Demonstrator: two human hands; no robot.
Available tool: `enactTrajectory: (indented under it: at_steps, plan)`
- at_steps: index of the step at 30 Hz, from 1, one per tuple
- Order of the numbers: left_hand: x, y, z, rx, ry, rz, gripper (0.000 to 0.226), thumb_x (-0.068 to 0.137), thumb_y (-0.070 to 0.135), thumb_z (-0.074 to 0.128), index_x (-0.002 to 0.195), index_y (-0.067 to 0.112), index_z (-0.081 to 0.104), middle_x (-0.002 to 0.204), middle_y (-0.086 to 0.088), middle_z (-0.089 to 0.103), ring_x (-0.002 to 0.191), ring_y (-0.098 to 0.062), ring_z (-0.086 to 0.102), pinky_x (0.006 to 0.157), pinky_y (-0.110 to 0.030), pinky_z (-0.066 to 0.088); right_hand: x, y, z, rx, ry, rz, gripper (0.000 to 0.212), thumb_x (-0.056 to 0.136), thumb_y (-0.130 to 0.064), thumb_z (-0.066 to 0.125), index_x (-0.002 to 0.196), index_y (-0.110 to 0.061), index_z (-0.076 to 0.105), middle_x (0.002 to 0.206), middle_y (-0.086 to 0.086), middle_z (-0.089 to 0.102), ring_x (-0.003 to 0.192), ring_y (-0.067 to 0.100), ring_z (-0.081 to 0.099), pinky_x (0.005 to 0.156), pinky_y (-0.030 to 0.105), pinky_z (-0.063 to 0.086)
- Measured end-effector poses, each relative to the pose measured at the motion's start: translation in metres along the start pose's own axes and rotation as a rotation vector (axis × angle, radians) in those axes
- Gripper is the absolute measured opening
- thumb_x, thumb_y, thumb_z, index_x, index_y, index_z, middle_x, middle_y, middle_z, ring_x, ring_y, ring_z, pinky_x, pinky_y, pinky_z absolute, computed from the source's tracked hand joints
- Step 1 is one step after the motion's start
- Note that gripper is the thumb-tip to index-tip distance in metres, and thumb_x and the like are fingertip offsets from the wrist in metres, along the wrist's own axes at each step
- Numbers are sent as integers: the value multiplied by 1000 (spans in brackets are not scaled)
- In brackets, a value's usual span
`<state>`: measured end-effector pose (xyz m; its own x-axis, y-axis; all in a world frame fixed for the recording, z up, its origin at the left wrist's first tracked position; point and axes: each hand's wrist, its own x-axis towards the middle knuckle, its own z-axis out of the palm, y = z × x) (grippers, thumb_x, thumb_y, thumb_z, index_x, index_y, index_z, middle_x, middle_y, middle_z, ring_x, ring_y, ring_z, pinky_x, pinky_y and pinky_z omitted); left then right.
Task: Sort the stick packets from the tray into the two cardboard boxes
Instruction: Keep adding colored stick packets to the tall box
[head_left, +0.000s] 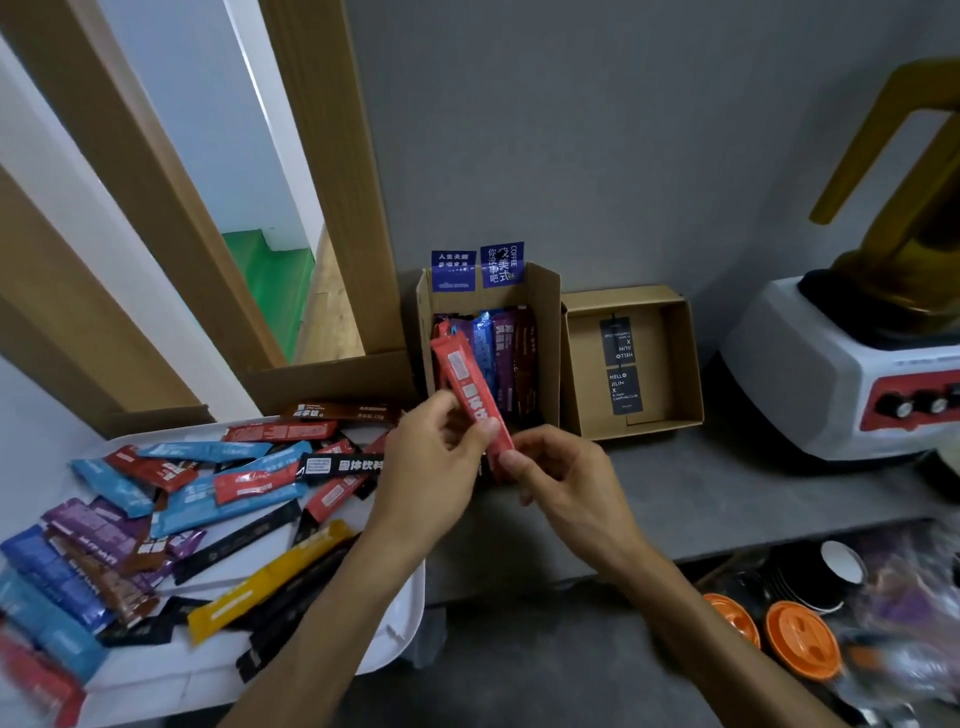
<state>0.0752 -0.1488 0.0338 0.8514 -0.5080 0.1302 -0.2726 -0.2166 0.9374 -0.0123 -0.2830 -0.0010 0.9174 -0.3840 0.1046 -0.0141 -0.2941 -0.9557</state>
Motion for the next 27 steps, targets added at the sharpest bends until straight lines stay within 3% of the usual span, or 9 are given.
enactTrajectory:
  at_steps: [5, 9, 14, 19, 21, 23, 25, 27]
  plan:
    - [43, -5, 32, 223, 64, 9, 19, 96, 24, 63, 113, 16, 61, 114, -1, 68, 102, -12, 67, 82, -26, 59, 12, 22, -19, -131, 356, 61, 10, 90, -35, 70, 90, -26, 65, 78, -4, 69, 71, 10, 68, 67, 39, 61]
    - [60, -21, 56, 337, 123, 25, 30, 93, 21, 66, 118, 20, 50, 110, -4, 70, 96, -12, 70, 78, -30, 61, 13, 31, -20, -176, 310, 84, 12, 90, -38, 67, 91, -28, 62, 80, -5, 68, 73, 8, 67, 68, 37, 61]
    - [54, -37, 62, 505, 194, 92, 34, 92, 19, 66, 120, 13, 48, 128, -8, 55, 113, -22, 62, 86, -38, 60, 9, 37, -24, -215, 264, 85, 11, 91, -37, 67, 87, -28, 62, 76, -4, 67, 67, 10, 66, 63, 31, 59]
    - [40, -49, 62, 803, 107, 251, 40, 92, 19, 66, 127, 16, 45, 129, -8, 50, 113, -27, 62, 83, -38, 60, 15, 41, -30, -227, 267, 63, 9, 92, -33, 68, 91, -27, 61, 79, -6, 66, 70, 5, 66, 63, 25, 58]
    - [45, -48, 61, 1012, 116, 354, 60, 83, 14, 74, 135, 16, 45, 141, -12, 47, 127, -33, 52, 99, -45, 52, 21, 42, -31, -223, 245, 56, 12, 92, -31, 68, 98, -26, 60, 84, -6, 67, 74, 6, 67, 66, 25, 59]
    - [56, -41, 58, 1234, 123, 440, 75, 80, 10, 72, 147, 12, 37, 160, -16, 27, 147, -40, 26, 117, -54, 29, 26, 43, -31, -240, 210, 56, 18, 92, -31, 68, 106, -26, 59, 88, -6, 67, 79, 6, 68, 69, 28, 61]
    - [65, -38, 56, 1385, 80, 452, 82, 89, 14, 61, 156, 9, 14, 166, -16, 3, 152, -38, -2, 122, -57, 7, 29, 44, -30, -267, 192, 52, 16, 93, -30, 67, 106, -27, 59, 88, -8, 66, 79, 6, 68, 71, 30, 61]
    - [70, -41, 55, 1462, 60, 394, 86, 94, 17, 56, 156, 7, -2, 166, -16, -7, 152, -37, -12, 121, -58, 1, 29, 44, -30, -281, 190, 49, 14, 94, -30, 66, 105, -26, 60, 87, -8, 66, 77, 7, 68, 70, 31, 61]
